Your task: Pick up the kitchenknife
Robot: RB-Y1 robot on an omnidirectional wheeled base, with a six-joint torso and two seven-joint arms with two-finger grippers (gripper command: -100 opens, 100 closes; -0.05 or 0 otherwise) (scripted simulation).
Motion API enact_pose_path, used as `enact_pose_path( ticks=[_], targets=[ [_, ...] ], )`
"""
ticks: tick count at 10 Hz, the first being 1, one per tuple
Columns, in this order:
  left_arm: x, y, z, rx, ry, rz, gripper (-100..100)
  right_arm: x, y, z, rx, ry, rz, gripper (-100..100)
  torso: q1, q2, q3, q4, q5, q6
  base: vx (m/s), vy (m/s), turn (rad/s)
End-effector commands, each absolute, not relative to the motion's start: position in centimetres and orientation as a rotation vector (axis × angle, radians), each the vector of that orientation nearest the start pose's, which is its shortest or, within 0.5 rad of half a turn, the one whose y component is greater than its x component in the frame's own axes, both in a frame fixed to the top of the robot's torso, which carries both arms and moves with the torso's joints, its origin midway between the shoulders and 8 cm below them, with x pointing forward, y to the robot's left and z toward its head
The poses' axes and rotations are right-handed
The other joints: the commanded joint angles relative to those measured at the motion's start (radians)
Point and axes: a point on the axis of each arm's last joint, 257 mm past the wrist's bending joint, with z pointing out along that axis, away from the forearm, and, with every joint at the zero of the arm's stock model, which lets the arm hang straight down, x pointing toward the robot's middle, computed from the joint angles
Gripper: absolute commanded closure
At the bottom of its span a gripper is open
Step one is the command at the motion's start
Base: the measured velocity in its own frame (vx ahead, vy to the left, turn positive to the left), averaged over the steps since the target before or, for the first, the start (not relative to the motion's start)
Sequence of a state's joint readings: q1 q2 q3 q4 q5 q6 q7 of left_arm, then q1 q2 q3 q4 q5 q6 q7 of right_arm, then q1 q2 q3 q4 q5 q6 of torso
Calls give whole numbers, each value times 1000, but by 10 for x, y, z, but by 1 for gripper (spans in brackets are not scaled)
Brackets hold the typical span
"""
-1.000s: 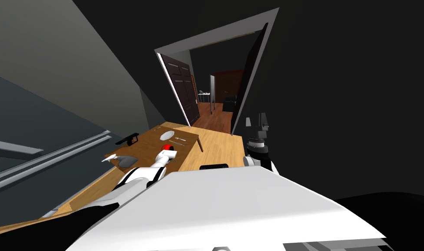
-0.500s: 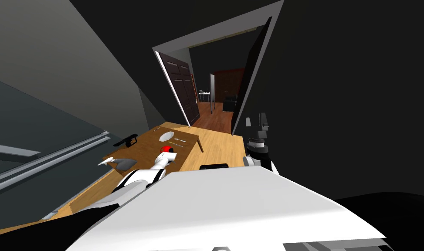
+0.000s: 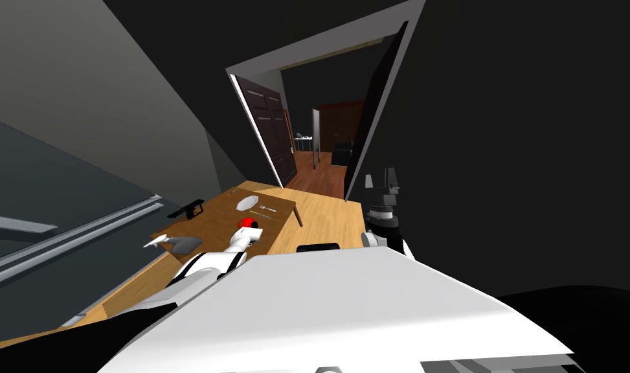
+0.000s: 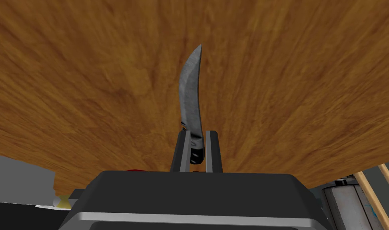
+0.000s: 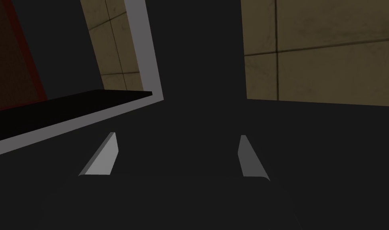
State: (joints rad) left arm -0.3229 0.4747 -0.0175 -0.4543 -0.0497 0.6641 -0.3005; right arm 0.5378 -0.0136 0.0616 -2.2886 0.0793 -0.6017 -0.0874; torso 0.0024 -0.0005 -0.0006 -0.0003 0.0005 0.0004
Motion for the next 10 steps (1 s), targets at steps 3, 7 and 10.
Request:
enact_pose_path(
  ticks=[3, 7, 10],
  targets=[
    [302, 558, -547, -1566, 2218, 479, 100, 326, -248, 33, 576, 602, 1406, 0, 2, -1, -1, -1, 1, 0, 0, 0, 0],
    [318, 558, -535, -1565, 2222, 481, 100, 326, -248, 34, 576, 601, 1406, 0, -2, 3, 1, 0, 0, 0, -44, -26, -1],
    [321, 558, -533, -1565, 2223, 481, 0, 326, -248, 33, 576, 602, 1406, 0, 1, 0, 0, -1, 0, 0, -19, -10, 2]
  ],
)
